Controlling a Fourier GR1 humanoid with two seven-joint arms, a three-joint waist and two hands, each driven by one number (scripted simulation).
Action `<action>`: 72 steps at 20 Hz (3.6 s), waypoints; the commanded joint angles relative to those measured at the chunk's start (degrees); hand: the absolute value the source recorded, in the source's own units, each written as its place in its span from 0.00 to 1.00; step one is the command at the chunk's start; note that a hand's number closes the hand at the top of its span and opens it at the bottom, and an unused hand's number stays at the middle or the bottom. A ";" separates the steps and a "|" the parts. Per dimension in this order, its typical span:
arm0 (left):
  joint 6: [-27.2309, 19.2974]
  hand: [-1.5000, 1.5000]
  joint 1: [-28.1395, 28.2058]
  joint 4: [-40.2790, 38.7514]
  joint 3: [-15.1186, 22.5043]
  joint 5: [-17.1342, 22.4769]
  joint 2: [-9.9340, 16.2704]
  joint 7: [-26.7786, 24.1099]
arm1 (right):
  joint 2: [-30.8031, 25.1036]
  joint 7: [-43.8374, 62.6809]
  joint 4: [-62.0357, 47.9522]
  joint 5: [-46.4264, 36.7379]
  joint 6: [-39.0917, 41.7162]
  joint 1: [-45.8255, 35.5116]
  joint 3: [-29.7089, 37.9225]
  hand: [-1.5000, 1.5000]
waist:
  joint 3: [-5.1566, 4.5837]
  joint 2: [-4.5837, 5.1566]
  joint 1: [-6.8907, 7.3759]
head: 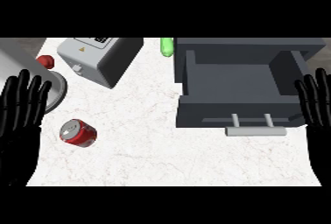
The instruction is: Pick up the can, place it into the drawer and close the drawer
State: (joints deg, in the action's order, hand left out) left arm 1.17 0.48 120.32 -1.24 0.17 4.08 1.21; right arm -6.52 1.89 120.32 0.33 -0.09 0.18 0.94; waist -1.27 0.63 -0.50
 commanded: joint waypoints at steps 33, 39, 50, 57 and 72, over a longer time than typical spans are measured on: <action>-0.54 0.00 9.65 14.37 -18.67 18.36 3.24 31.98 | -0.32 0.19 -0.20 14.51 11.61 19.76 19.00 0.00 | 1.30 -0.68 0.30; -1.81 0.00 6.72 10.40 -21.47 23.27 3.49 33.99 | -0.74 2.44 2.63 17.02 13.42 21.87 22.18 0.00 | 1.27 -0.68 0.15; -1.91 0.00 0.59 -4.84 -17.36 16.81 0.11 26.30 | -3.85 3.43 -1.11 23.44 18.50 20.32 30.72 0.00 | 1.26 -0.56 0.05; -2.60 0.00 0.94 -8.51 -15.90 13.03 -0.08 24.03 | -0.35 4.37 0.91 22.71 21.91 21.47 30.89 0.00 | 1.27 -0.65 0.28; 0.06 0.00 1.56 -33.35 -17.05 9.59 -2.04 0.51 | 4.38 5.31 6.48 26.72 28.13 27.45 35.78 0.00 | 1.24 -0.65 0.03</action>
State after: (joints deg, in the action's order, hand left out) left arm 0.60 3.51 94.33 -16.84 9.77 1.60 7.33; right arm -3.87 6.00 124.32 25.63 26.89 25.98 36.12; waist -0.02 -0.02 -0.36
